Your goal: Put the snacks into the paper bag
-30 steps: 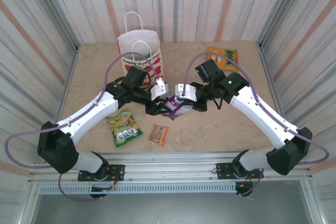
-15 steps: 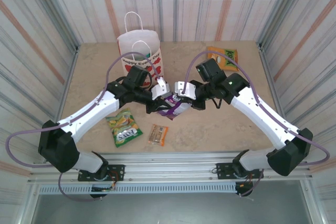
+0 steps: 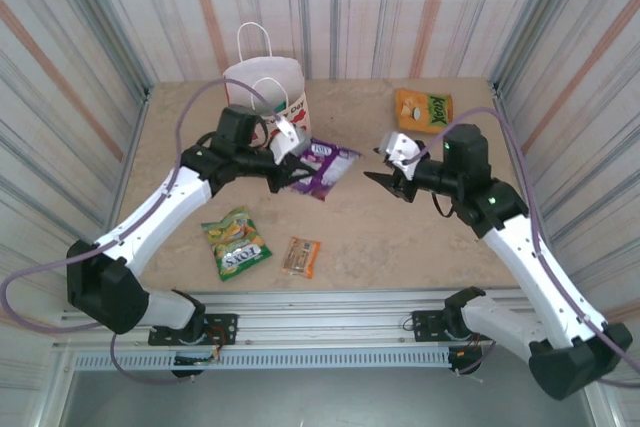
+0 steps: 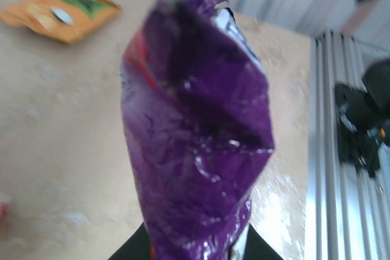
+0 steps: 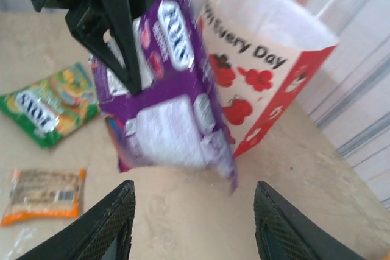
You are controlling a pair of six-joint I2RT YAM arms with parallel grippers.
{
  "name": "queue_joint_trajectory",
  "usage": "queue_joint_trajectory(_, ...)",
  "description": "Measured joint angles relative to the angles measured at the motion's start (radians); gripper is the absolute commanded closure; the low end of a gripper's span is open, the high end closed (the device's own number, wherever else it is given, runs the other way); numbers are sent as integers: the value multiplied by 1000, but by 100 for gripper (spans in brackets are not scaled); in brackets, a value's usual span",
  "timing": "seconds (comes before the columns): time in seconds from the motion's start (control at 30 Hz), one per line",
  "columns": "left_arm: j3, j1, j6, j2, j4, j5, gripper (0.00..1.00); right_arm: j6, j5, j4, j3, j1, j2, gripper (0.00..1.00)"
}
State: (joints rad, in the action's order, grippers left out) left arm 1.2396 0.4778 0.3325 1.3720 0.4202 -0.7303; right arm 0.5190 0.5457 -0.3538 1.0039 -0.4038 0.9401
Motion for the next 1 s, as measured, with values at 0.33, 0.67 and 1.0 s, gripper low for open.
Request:
queue_joint_trajectory(0.33, 294, -200, -137, 89, -248, 2, 86, -196, 61, 198, -159, 3, -40, 46)
queue_joint_trajectory(0.67, 484, -322, -203, 280, -404, -108, 86, -268, 60, 276, -244, -16, -76, 46)
queue_joint_trajectory(1.0, 506, -424, -230, 403, -482, -191, 86, -283, 55, 279, -271, -21, -90, 46)
